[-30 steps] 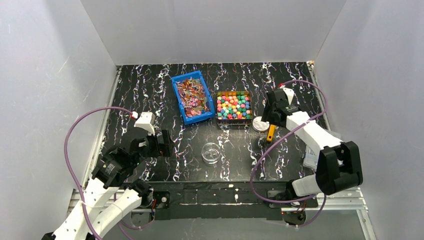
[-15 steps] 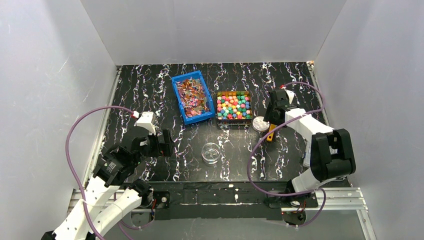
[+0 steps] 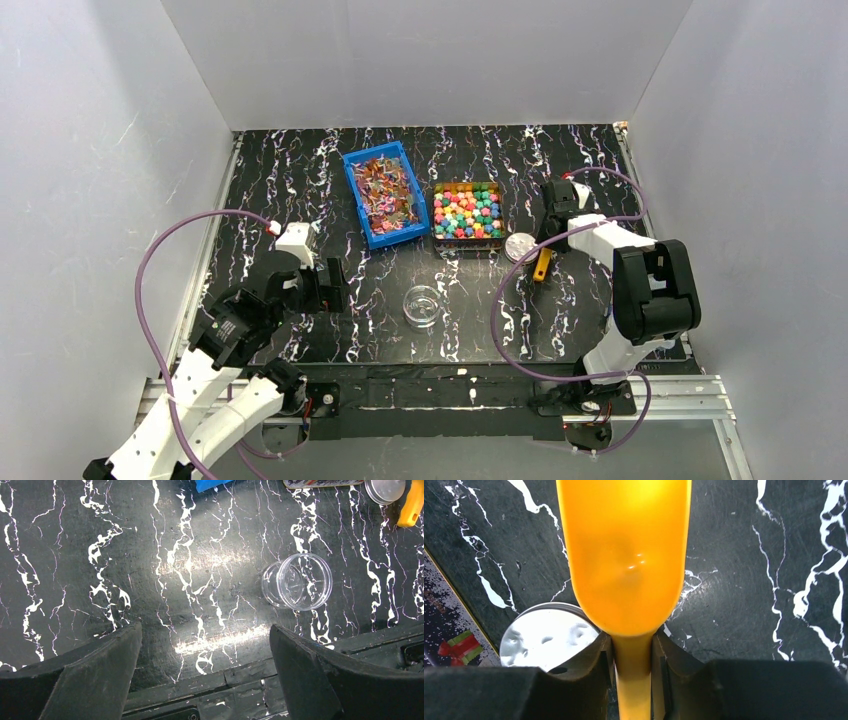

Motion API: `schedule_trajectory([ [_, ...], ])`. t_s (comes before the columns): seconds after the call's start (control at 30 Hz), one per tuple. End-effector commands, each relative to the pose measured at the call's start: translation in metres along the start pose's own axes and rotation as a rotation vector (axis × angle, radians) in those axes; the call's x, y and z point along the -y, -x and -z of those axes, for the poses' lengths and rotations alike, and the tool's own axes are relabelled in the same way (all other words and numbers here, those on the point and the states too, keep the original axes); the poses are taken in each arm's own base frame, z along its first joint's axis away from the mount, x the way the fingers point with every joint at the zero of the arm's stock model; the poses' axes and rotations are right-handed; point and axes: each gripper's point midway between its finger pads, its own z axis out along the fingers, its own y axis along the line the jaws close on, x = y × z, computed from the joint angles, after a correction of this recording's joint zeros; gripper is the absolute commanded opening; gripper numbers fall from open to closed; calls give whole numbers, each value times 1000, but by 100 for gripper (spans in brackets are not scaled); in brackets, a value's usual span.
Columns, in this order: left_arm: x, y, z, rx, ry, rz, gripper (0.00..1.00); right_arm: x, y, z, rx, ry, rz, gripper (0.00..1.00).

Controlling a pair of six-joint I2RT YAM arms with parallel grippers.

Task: Pack the candies
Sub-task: Pick up the spatula from the center of the board.

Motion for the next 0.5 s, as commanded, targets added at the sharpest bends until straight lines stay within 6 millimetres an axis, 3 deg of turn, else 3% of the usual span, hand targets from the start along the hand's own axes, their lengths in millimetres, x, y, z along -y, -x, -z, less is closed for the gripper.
schedule_trajectory([
  [0.0,-6,-3,-2,-11,27,-10,99,6,2,-6,23,-13,2,23],
  [0.27,-5,-3,-3,-15,28,-10,99,4,26,24,86,26,7,4],
  [0.47,-3,-4,-3,-20,18,-8,99,-1,44,61,128,97,16,1],
])
